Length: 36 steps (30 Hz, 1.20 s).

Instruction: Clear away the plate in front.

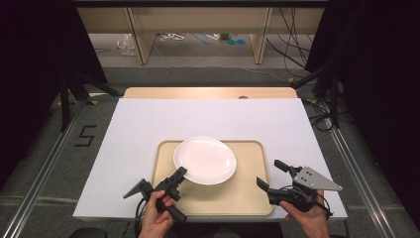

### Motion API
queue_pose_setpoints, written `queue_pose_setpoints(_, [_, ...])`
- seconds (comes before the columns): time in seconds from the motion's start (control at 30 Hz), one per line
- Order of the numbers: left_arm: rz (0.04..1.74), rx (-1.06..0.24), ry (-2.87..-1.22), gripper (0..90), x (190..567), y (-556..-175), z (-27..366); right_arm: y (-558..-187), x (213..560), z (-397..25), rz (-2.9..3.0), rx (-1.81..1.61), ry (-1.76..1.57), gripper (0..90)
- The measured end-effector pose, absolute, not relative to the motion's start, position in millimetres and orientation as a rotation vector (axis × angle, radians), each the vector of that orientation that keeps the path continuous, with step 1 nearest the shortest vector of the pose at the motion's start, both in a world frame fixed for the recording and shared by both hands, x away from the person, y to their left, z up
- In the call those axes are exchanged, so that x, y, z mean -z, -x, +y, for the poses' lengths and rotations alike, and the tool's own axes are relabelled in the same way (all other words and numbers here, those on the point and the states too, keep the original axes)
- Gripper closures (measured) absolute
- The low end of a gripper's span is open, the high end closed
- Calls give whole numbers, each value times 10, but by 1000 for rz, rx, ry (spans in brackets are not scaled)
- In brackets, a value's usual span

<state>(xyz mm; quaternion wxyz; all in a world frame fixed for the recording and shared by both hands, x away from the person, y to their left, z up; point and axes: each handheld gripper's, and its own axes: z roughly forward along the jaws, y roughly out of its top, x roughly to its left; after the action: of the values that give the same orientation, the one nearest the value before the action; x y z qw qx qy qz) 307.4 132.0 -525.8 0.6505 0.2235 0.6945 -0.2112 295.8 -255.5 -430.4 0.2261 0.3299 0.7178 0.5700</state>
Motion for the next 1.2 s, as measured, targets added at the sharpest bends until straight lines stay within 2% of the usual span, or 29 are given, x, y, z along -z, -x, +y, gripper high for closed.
queue_pose_setpoints(0.73, [1747, 319, -575, 797, 5196, -2858, 1107, -2967, 4314, -2550, 1979, -1565, -918, 173])
queue_pose_setpoints(1.07, [1753, 170, -584, 776, 5074, -2823, 1274, -2973, 4314, -2545, 1988, -1567, -911, 173])
queue_pose_setpoints(1.2, [1750, 171, -598, 747, 5062, -2852, 1298, -2977, 4318, -2536, 1978, -1573, -912, 173])
